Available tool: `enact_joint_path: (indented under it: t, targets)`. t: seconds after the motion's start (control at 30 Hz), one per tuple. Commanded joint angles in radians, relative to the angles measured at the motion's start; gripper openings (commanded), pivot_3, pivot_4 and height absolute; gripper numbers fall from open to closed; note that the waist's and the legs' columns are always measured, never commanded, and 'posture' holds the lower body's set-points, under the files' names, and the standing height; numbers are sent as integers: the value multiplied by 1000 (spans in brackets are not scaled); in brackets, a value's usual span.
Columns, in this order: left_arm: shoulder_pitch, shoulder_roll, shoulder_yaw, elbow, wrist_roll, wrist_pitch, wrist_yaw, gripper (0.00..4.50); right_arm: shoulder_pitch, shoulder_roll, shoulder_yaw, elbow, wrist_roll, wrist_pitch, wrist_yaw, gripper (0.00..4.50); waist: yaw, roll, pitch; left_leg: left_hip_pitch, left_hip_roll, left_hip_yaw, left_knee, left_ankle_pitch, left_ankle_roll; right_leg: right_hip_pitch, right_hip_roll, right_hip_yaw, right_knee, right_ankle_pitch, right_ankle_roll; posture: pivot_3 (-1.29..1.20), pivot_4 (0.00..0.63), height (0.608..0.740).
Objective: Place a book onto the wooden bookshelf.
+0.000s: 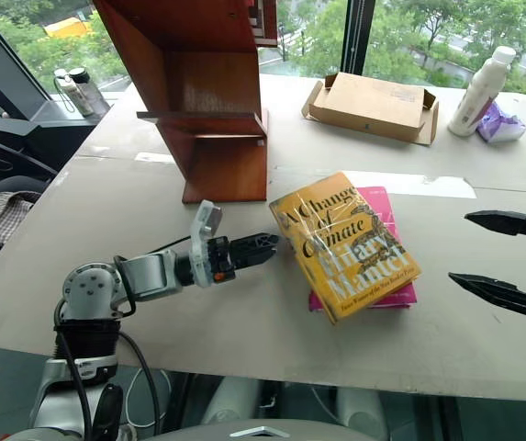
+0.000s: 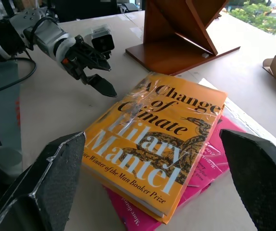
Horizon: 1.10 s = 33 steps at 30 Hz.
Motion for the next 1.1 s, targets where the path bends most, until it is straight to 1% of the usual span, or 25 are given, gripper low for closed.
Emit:
enact_joint_path:
  t: [0.03,0.1,0.17,0.3,0.47,0.57,0.67,0.77,0.83,0.87,1.0,1.1]
  targets:
    - [-47,-48,-11,36,-11,2,10,4500,-22,-37,-55,36,33,-4,39,4413,0,0,0,0,0,0,0,0,0,0,0,0,0,0,0,0,150,740]
    - [-63,-70,-13,63,1,6,4,4500,-29,-43,-37,50,25,-18,45,4413,1,0,0,0,0,0,0,0,0,0,0,0,0,0,0,0,150,740]
    - [-75,-103,-49,75,76,-11,4,4500,-36,-44,-15,70,8,-40,52,4413,1,0,0,0,0,0,0,0,0,0,0,0,0,0,0,0,150,740]
    - [-86,-185,-76,116,162,-36,-15,4500,-42,-45,-8,74,22,-37,61,4413,2,0,0,-1,-1,0,0,0,0,0,0,0,-1,0,0,0,150,740]
    - [-86,-242,-70,172,252,-63,-64,4500,-26,-28,-8,80,11,-44,64,4413,3,1,-1,0,-1,-1,0,0,0,0,0,0,-1,0,0,0,150,740]
    - [-87,-256,-67,183,290,-76,-99,3778,-4,-14,-13,81,2,-50,67,4500,5,1,-2,0,-1,-1,0,0,0,1,-1,0,-1,0,0,0,150,740]
    - [-87,-261,-55,197,324,-81,-136,2466,18,7,-12,75,-6,-60,60,4500,2,1,-2,-1,-2,-1,0,0,0,1,-2,0,-1,0,0,0,150,740]
    - [-92,-261,-40,201,344,-79,-164,944,32,20,-9,57,-3,-63,47,4500,2,2,-2,0,-1,-1,0,0,0,1,-1,-1,-1,0,0,0,150,740]
    - [-97,-251,-25,191,344,-68,-183,192,36,27,-12,46,6,-59,36,4500,2,4,-3,0,-1,-2,0,0,0,1,-2,-1,-1,0,0,0,150,740]
    - [-99,-244,-20,185,344,-63,-193,26,38,30,-12,41,8,-58,32,4500,2,4,-3,0,-2,-2,0,0,0,1,-2,-1,-1,0,0,0,150,740]
    - [-103,-204,17,135,329,-44,-214,10,48,52,0,40,-6,-77,26,4500,-2,4,-3,0,-1,-2,0,0,0,0,-1,-1,-1,0,0,0,150,740]
    - [-107,-168,57,85,287,-11,-219,10,46,64,13,40,-12,-89,13,4500,-2,4,-3,-1,0,-1,0,0,0,0,-1,-1,-1,0,0,0,150,740]
